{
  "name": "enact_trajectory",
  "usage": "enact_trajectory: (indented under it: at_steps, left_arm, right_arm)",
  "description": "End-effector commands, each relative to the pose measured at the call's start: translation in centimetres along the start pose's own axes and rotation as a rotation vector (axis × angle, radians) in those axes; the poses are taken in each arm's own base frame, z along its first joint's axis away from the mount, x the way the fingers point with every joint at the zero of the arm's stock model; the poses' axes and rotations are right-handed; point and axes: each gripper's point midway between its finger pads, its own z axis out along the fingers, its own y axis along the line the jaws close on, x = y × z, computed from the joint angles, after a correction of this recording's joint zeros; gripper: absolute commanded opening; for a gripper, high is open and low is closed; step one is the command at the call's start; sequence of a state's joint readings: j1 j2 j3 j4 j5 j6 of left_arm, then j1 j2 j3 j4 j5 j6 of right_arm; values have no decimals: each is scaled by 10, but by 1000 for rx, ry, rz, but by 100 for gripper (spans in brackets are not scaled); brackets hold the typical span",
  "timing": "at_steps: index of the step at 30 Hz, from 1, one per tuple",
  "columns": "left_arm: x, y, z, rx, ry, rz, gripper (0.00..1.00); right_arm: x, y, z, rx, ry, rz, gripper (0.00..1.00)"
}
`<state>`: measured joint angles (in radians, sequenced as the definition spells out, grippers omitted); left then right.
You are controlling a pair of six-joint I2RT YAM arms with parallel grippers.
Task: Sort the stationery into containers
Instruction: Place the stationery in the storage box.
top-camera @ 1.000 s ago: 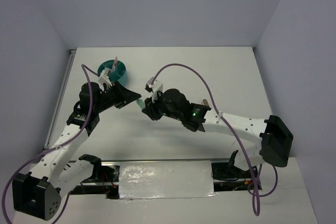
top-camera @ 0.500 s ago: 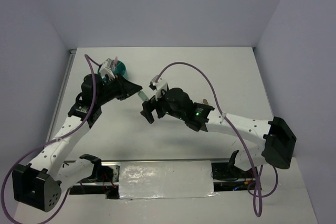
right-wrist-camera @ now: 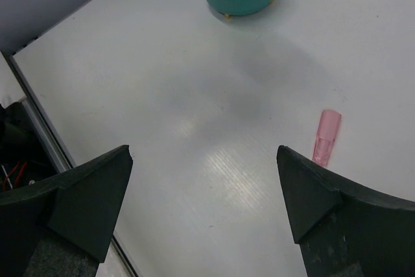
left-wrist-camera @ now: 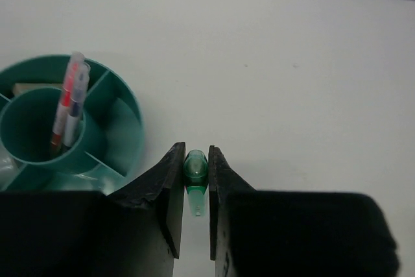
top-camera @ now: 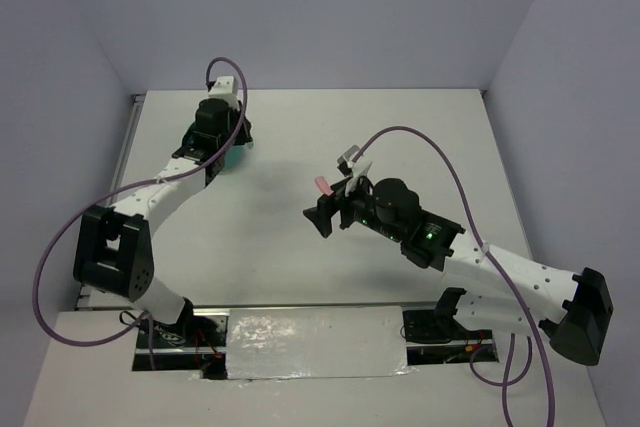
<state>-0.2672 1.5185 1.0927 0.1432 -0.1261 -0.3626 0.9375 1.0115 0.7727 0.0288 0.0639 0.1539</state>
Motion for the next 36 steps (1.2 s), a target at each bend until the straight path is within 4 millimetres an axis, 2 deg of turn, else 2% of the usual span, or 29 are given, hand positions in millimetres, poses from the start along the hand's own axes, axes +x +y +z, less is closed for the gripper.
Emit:
enact_trajectory:
  at_steps: [1,5,8,9,11,15,23,29,31,35,36]
  left_arm:
    - [-66,8,6,-77,-209,125,0]
    - [-72,26,10,-172,-244,176,0]
    - [-74,28,15,-185,-235,223,0]
    - [-67,29,20,-185,-205,242,0]
    - [-71,29,24,-187,-203,258,0]
    - [-60,32,35,-186,-169,286,0]
    - [-54,48,45,-244,-157,290,0]
    - [-34,66,56,-273,-114,277,0]
    - [-28,72,57,-289,-105,271,4]
    - [-26,67,61,-255,-99,257,14]
    - [-26,66,61,-247,-101,254,22]
  right_arm:
    - [10,-3,-8,-9,17,-42,100]
    - [17,-7,-14,-9,19,-55,100]
    - [23,-10,-10,-8,28,-59,100]
    - [24,-11,-8,-6,28,-58,100]
    - [27,-13,-4,-2,40,-49,100]
    - [26,-13,-1,-7,37,-48,100]
    - [32,-15,1,-4,52,-49,100]
    - [36,-17,3,-1,66,-51,100]
    - [36,-17,4,-1,67,-51,100]
    - [41,-12,5,-35,85,-50,100]
    - [42,-12,6,-35,90,-50,100]
